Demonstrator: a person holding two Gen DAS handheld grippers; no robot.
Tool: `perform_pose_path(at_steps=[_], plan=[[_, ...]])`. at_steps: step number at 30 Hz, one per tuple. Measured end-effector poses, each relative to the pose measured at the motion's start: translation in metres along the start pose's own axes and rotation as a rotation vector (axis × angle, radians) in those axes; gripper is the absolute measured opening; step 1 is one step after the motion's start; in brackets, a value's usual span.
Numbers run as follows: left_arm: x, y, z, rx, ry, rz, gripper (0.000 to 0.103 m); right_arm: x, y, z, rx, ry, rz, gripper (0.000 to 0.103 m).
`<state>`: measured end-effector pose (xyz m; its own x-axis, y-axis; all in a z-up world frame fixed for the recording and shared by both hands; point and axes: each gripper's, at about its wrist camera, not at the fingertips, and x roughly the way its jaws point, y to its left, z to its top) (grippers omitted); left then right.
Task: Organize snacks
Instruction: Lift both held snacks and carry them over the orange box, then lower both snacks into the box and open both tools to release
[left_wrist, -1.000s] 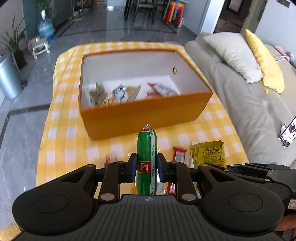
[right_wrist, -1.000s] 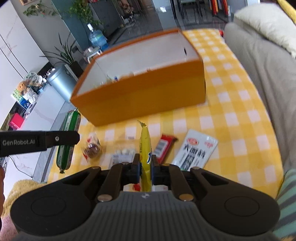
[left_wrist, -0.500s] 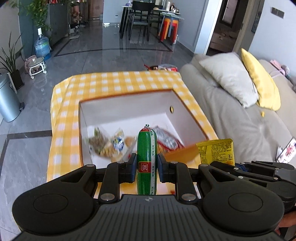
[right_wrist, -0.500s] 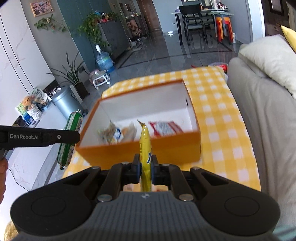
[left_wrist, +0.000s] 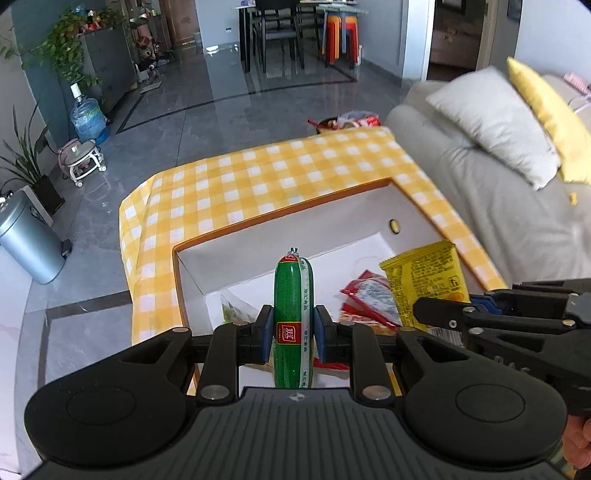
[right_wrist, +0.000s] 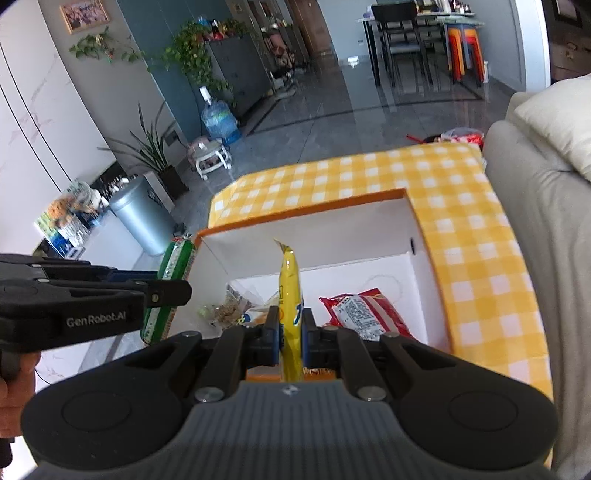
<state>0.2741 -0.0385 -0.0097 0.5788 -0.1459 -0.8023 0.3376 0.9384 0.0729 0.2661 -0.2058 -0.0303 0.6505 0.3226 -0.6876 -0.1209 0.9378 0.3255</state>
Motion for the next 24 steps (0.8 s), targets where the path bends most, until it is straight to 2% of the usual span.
perform_pose_path(at_steps=[11,18,24], plan=[[0.057,0.018,0.019,0.015,0.073,0.043,0.024,0.077,0.004,0.017,-0.038,0.094,-0.038,0.006],[0.090,0.016,0.022,0.067,0.126,0.072,0.025,0.114,-0.003,0.020,-0.045,0.150,-0.065,0.006],[0.114,0.017,0.019,0.070,0.173,0.067,0.025,0.136,-0.007,0.020,-0.037,0.193,-0.078,0.006]])
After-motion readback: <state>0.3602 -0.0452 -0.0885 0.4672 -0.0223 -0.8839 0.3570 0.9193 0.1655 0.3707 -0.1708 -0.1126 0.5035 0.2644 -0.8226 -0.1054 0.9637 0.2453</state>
